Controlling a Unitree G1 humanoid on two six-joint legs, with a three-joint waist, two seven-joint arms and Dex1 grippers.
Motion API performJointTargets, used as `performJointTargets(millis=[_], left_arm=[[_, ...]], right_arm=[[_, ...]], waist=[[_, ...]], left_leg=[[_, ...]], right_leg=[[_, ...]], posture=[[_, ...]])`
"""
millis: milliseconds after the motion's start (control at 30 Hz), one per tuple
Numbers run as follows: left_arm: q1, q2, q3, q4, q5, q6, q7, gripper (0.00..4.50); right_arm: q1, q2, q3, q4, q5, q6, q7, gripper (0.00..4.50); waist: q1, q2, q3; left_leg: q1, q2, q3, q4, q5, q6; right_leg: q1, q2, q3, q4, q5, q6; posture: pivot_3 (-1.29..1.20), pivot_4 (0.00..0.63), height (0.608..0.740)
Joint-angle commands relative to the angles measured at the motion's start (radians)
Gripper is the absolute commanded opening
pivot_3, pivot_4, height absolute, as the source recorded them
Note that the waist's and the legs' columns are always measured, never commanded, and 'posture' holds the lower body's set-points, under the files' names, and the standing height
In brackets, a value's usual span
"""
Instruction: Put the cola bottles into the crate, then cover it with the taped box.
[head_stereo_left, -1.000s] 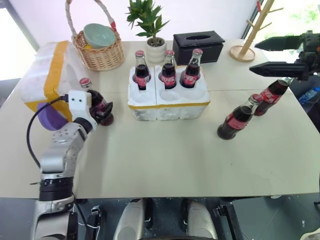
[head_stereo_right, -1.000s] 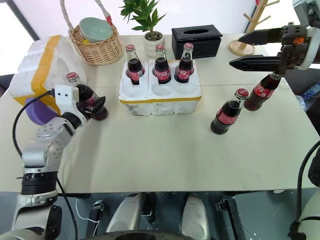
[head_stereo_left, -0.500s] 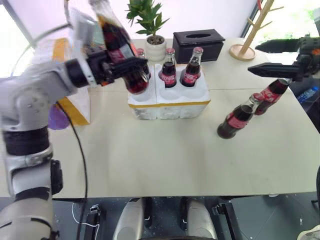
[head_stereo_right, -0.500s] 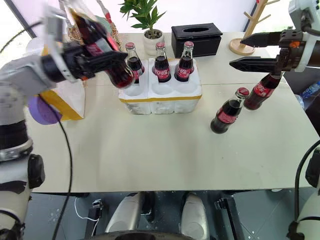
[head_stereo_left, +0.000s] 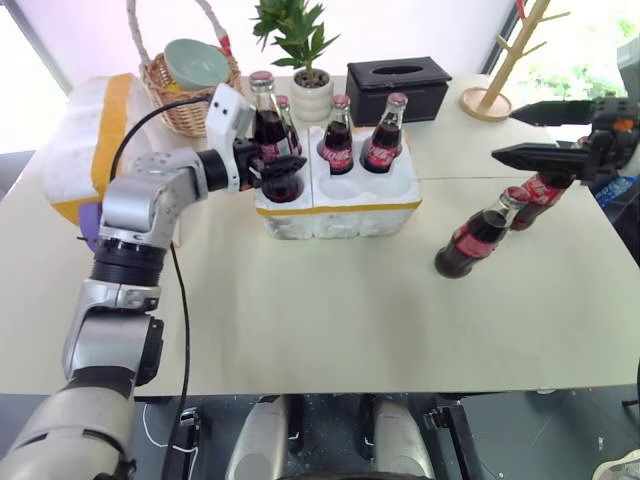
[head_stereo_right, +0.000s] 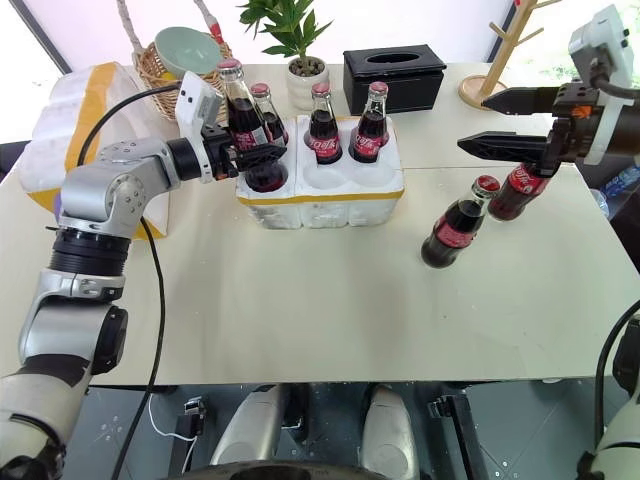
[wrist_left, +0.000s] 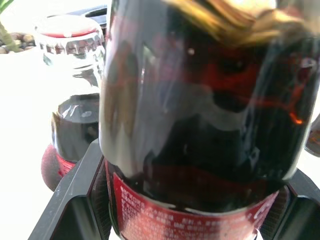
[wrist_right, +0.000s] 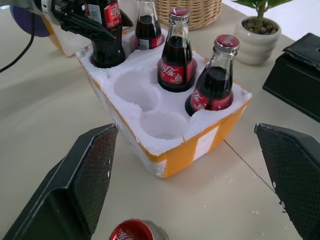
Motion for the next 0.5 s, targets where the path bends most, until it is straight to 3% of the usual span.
performJointTargets(millis=[33,267,367,500], left_arm=[[-0.042,-0.013,0.032,-0.033,-0.002,-0.017,-0.017,2.85],[0.03,-0.033,-0.061,-0.04,0.101,-0.059,-0.052,2.85],[0.033,-0.042,-0.062,-0.02,0.133,-0.059,-0.033,4.25],[0.047,-0.046,-0.036,-0.041,0.123,-0.037,-0.037,4.42]], right_arm=[[-0.019,-0.017,-0.037,-0.025,0.02,-0.008,-0.008,4.5],[-0.063,-0.003,0.008,0.025,-0.009,-0.058,0.003,4.5],[-0.095,0.008,0.029,0.052,-0.024,-0.076,0.007,4.5],[-0.128,0.026,0.057,0.088,-0.046,-0.103,0.009,4.5]], waist=[[0.001,0.0,0.0],[0.001,0.0,0.0],[0.001,0.0,0.0],[0.001,0.0,0.0]], left_leg=[[0.0,0.0,0.0,0.0,0.0,0.0],[0.0,0.001,0.0,0.0,0.0,0.0],[0.0,0.001,0.0,0.0,0.0,0.0],[0.001,0.002,0.0,0.001,0.0,0.0]], right_leg=[[0.0,0.0,0.0,0.0,0.0,0.0],[0.0,0.0,0.0,0.0,0.0,0.0],[0.0,0.0,0.0,0.0,0.0,0.0],[0.0,0.0,0.0,0.001,0.0,0.0]], posture=[[0.0,0.15,0.736],[0.0,0.15,0.736],[0.0,0.15,0.736],[0.0,0.15,0.736]])
